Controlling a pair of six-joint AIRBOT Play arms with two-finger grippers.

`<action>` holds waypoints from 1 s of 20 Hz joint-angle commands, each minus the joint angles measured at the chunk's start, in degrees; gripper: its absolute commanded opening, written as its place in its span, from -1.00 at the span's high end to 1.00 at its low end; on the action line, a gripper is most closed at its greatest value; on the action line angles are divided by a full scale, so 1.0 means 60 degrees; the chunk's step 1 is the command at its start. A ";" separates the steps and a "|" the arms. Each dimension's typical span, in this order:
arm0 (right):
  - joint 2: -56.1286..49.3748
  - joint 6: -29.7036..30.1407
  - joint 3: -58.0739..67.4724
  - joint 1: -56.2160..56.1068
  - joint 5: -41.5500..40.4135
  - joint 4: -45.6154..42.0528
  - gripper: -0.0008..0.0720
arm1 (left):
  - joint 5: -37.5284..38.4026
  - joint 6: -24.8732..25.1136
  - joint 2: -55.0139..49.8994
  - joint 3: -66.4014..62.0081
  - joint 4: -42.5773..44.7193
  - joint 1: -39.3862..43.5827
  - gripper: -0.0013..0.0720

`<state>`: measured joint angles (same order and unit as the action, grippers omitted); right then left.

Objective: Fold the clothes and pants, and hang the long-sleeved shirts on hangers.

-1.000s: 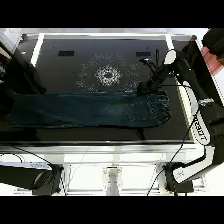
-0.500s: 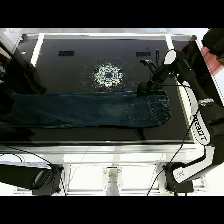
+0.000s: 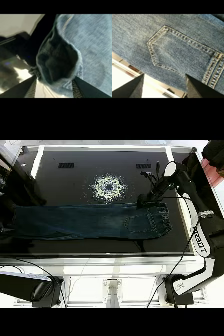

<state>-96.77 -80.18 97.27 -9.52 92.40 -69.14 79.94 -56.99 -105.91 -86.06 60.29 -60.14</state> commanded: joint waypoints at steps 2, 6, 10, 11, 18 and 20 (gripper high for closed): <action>0.0000 -0.0062 0.0004 -0.0007 -0.0004 0.0007 -0.60 | -0.0069 0.0142 -0.0211 0.0004 -0.0306 0.0146 0.23; 0.0000 -0.0062 0.0004 -0.0007 -0.0004 0.0004 -0.60 | 0.0393 0.0142 -0.0204 0.0004 -0.0342 0.0248 0.91; 0.0000 -0.0062 0.0004 -0.0007 -0.0007 -0.0004 -0.52 | 0.0124 -0.0015 0.0994 0.0000 -0.0816 0.0488 0.92; 0.0000 -0.0066 0.0004 -0.0007 0.0000 0.0000 -0.52 | 0.0095 -0.0113 0.1399 -0.0018 -0.1162 0.0597 0.92; 0.0004 -0.0131 0.0004 0.0004 0.0423 -0.0022 -0.52 | 0.1698 -0.0474 0.3967 -0.1286 -0.1515 0.4146 0.92; 0.0004 -0.0131 0.0004 0.0004 0.0419 -0.0058 -0.52 | 0.2277 -0.0849 0.4357 -0.1351 -0.1035 0.5843 0.92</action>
<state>-96.77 -80.88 97.27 -9.52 94.50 -69.23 88.18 -59.77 -84.03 -92.58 52.10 -36.36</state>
